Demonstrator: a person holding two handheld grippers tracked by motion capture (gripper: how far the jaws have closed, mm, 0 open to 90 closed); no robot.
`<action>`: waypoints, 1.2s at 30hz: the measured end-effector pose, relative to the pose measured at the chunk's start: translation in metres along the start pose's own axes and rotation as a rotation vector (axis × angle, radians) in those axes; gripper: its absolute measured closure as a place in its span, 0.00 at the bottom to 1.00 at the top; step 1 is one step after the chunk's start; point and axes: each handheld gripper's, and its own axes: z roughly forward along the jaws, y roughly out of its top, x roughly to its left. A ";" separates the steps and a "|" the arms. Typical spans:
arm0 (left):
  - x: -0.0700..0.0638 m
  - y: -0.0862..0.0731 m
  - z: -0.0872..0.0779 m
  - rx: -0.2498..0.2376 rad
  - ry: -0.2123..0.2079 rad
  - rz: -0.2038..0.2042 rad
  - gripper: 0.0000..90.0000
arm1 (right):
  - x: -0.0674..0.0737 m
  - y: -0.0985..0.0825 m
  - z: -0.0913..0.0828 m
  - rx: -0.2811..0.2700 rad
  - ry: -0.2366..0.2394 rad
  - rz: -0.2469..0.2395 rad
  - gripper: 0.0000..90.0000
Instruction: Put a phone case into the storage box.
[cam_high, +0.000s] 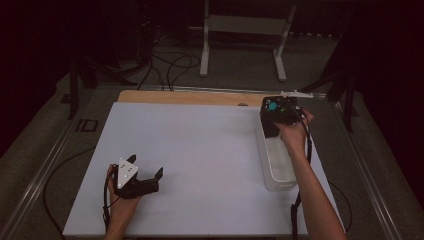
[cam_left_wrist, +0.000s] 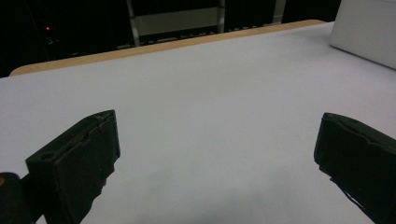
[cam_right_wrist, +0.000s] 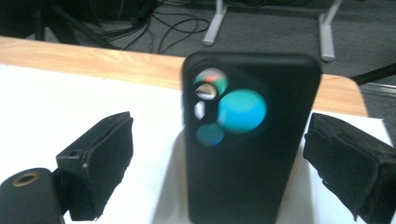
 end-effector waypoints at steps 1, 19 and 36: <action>0.000 0.000 0.000 -0.001 0.000 0.001 0.01 | 0.001 -0.002 -0.002 0.006 0.005 -0.003 0.09; -0.001 0.010 -0.005 0.051 -0.079 0.020 0.01 | 0.044 -0.043 -0.066 -0.073 0.191 -0.098 0.14; 0.005 0.014 -0.013 0.082 -0.160 0.013 0.01 | 0.051 -0.101 -0.105 -0.161 0.285 -0.139 0.14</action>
